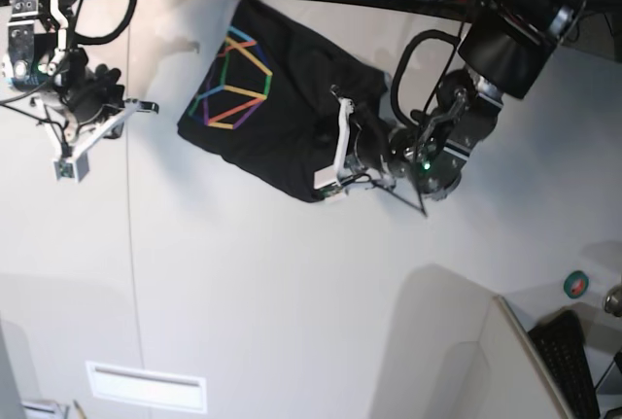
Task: Layout the t-shirt on the table in an organized manner, then fold the t-shirt properly
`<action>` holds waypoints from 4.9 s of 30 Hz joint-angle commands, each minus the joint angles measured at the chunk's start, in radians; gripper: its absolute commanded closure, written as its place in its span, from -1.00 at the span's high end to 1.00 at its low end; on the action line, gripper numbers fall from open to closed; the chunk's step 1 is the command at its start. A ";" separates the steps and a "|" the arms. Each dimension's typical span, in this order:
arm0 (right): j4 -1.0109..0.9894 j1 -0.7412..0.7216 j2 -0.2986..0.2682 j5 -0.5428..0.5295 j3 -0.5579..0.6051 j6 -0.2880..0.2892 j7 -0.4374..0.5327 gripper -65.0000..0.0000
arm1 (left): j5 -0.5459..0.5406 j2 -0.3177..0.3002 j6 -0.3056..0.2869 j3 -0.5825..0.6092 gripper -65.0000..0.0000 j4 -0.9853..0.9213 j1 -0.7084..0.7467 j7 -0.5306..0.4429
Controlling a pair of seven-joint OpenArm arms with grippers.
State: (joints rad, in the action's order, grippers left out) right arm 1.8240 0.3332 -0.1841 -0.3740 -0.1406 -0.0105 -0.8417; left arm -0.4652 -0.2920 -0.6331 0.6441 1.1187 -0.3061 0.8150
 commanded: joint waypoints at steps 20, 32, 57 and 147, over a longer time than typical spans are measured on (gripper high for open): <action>0.015 0.079 -0.010 -0.004 -0.049 0.004 0.023 -1.00 | 0.250 0.129 -0.003 0.719 -1.00 0.005 -0.357 -0.253; 0.015 0.080 -0.008 -0.004 -0.049 0.005 0.023 -1.00 | 0.405 0.199 -0.003 0.718 -1.00 0.004 -0.338 -0.256; 0.036 0.089 0.002 -0.004 -0.024 0.007 0.020 -1.00 | 0.392 0.199 -0.004 0.328 0.55 0.168 -0.325 -0.205; 0.009 0.036 -0.188 0.003 0.790 -0.286 0.170 -1.00 | 0.178 0.020 -0.065 -1.354 -1.00 0.168 0.707 -0.409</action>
State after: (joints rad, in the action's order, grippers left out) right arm 1.8187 0.3721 -0.3710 -0.3668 0.6537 -0.2928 -0.6827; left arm -0.2775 -0.2562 -0.6891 -0.7055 1.2694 0.3992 0.4259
